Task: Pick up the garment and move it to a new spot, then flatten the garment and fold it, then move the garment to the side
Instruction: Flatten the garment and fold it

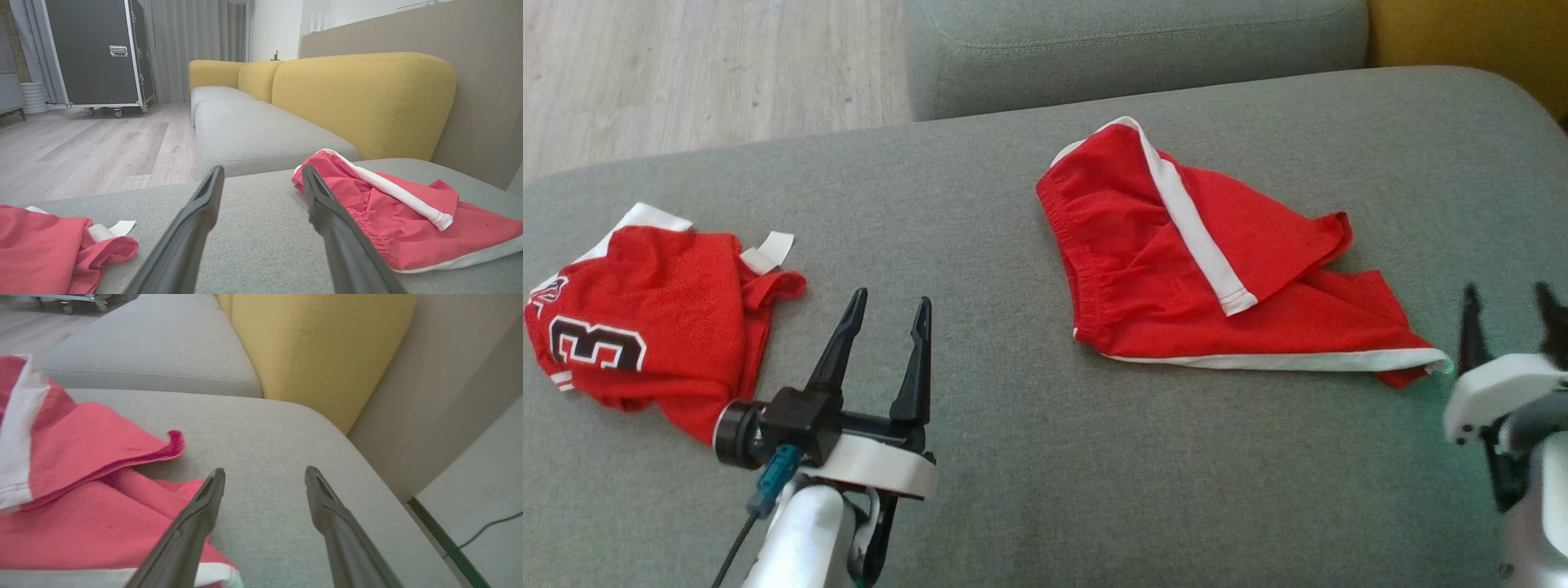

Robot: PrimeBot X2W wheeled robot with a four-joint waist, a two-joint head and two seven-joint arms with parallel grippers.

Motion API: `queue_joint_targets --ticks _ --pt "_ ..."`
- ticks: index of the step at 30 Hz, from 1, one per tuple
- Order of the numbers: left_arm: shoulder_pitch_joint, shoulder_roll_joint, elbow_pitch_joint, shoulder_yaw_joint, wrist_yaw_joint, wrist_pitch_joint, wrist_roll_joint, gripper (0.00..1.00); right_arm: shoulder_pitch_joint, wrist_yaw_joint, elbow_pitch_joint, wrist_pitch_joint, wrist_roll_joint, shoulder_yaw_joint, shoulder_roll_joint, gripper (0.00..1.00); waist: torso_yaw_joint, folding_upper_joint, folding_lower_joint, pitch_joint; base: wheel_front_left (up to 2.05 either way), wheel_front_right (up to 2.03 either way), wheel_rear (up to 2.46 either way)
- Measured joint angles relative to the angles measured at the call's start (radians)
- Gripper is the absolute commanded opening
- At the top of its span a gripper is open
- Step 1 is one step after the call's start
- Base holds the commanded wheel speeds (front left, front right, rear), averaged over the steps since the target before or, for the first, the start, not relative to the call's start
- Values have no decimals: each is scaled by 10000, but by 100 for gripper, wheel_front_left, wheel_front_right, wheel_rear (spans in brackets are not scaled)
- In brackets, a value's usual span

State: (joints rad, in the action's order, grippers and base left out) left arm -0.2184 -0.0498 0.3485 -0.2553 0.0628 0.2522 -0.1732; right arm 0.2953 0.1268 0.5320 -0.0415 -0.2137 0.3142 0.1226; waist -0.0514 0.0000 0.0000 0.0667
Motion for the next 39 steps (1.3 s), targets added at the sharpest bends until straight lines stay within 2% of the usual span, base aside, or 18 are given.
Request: queue_joint_targets --ticks 4,7,13,17,20,26,33,36,39 --pt "1 2 8 21 2 0 0 100 -149 0 -784 33 -435 844 -240 100 -99 0 0 -87 0 0 0" --pt "6 6 -10 40 29 0 0 100 -256 0 -1235 -560 -107 754 -403 100 -174 0 0 -149 0 0 0" --pt "53 12 -117 130 92 0 -31 100 -366 0 -1862 -1749 1457 -1233 -614 100 -254 0 0 -263 0 0 0" --pt "197 15 -251 115 169 0 -232 100 -782 0 -2188 -2027 2395 -2351 -635 100 -185 0 0 -327 0 0 0" --pt "310 17 -320 54 217 0 -391 100 -1174 0 -2220 -2084 3039 -2777 -671 100 -85 0 0 -398 0 0 0" --pt "565 15 -343 2 265 0 -627 100 -2050 0 -2339 -2092 3442 -2991 -732 100 153 0 -1 -390 0 0 0" --pt "527 15 -301 -82 360 0 -642 100 -1995 0 -2592 -2092 3547 -3020 -744 100 226 0 0 -100 0 0 0" --pt "245 10 -13 -535 489 0 -527 100 -1925 0 -2627 -2092 3545 -2832 -748 100 224 0 1 76 0 0 0" --pt "-277 -25 815 -1549 619 -92 -527 100 -1758 0 -2652 -2092 3524 -2683 -750 100 181 0 1 282 0 0 0"
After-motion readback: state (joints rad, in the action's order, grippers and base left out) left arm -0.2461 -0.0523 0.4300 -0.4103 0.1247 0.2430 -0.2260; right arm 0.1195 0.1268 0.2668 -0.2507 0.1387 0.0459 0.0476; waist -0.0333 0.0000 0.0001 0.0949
